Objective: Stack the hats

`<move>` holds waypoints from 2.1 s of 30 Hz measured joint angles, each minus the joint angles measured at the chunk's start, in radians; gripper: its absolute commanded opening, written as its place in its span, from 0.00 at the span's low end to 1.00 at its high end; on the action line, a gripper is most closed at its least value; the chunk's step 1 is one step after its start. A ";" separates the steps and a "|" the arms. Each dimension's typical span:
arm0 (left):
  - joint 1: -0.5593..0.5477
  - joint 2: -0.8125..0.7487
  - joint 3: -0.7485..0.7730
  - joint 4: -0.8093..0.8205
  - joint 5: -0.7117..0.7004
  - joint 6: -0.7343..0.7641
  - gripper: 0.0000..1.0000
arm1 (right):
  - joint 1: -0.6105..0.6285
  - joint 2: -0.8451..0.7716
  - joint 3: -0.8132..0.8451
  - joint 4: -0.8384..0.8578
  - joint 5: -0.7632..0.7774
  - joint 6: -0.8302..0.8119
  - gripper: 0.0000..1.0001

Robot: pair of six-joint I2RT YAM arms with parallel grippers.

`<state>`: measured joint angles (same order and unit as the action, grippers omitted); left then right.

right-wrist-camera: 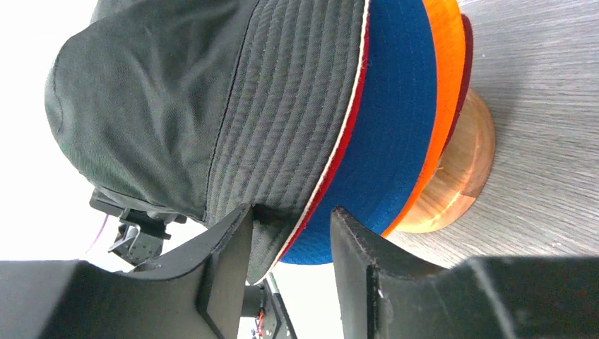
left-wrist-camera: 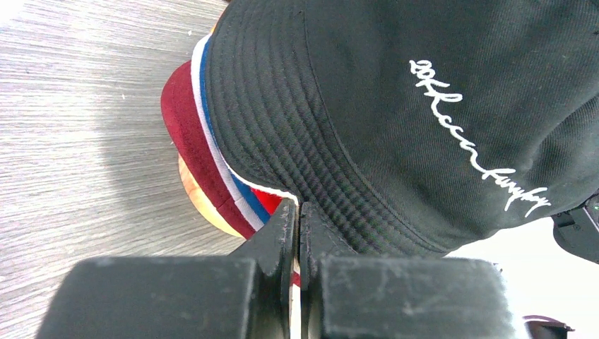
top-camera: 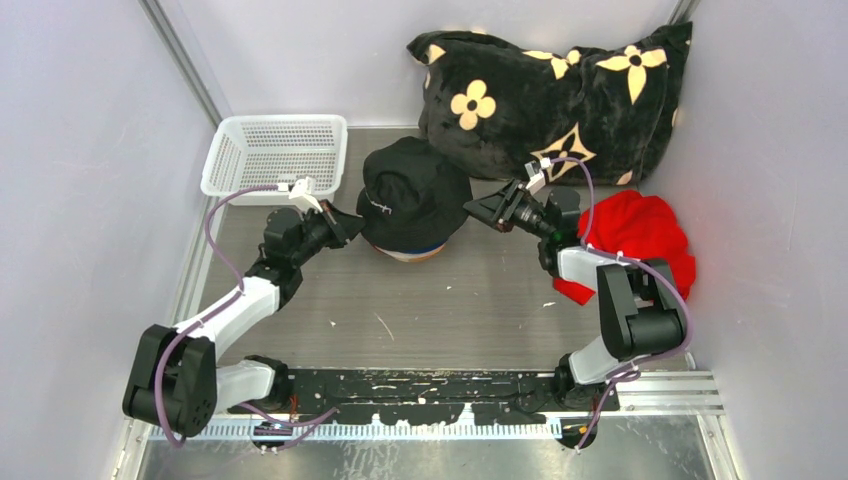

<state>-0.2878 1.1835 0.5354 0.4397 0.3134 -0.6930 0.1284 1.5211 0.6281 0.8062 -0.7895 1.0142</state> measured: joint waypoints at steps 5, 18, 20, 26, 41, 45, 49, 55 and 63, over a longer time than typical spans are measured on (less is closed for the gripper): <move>0.000 0.004 -0.002 0.006 0.000 0.000 0.00 | 0.015 0.033 0.004 0.056 -0.003 0.034 0.31; -0.001 0.044 -0.003 0.026 -0.008 0.000 0.00 | 0.023 0.129 0.022 0.132 0.012 0.071 0.01; -0.001 0.053 -0.003 0.033 -0.010 -0.001 0.00 | 0.027 0.162 0.024 0.140 0.012 0.077 0.01; -0.002 0.064 -0.003 0.042 -0.018 -0.001 0.00 | 0.034 0.195 0.038 0.153 0.010 0.084 0.01; -0.010 -0.010 0.069 -0.269 -0.291 0.052 0.58 | 0.028 0.045 0.113 -0.275 0.190 -0.187 1.00; -0.010 -0.050 0.116 -0.369 -0.460 0.068 0.97 | 0.011 -0.060 0.134 -0.385 0.304 -0.270 1.00; -0.010 -0.051 0.187 -0.439 -0.601 0.074 1.00 | 0.003 -0.146 0.138 -0.489 0.501 -0.330 1.00; -0.010 0.003 0.313 -0.517 -0.753 0.053 1.00 | 0.002 -0.275 0.074 -0.501 0.871 -0.388 1.00; -0.010 0.073 0.335 -0.589 -0.826 -0.004 1.00 | 0.003 -0.304 0.010 -0.453 1.033 -0.442 1.00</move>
<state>-0.2974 1.2568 0.8707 -0.1497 -0.5129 -0.6971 0.1318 1.2171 0.6380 0.3531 0.2440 0.5720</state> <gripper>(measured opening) 0.995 0.999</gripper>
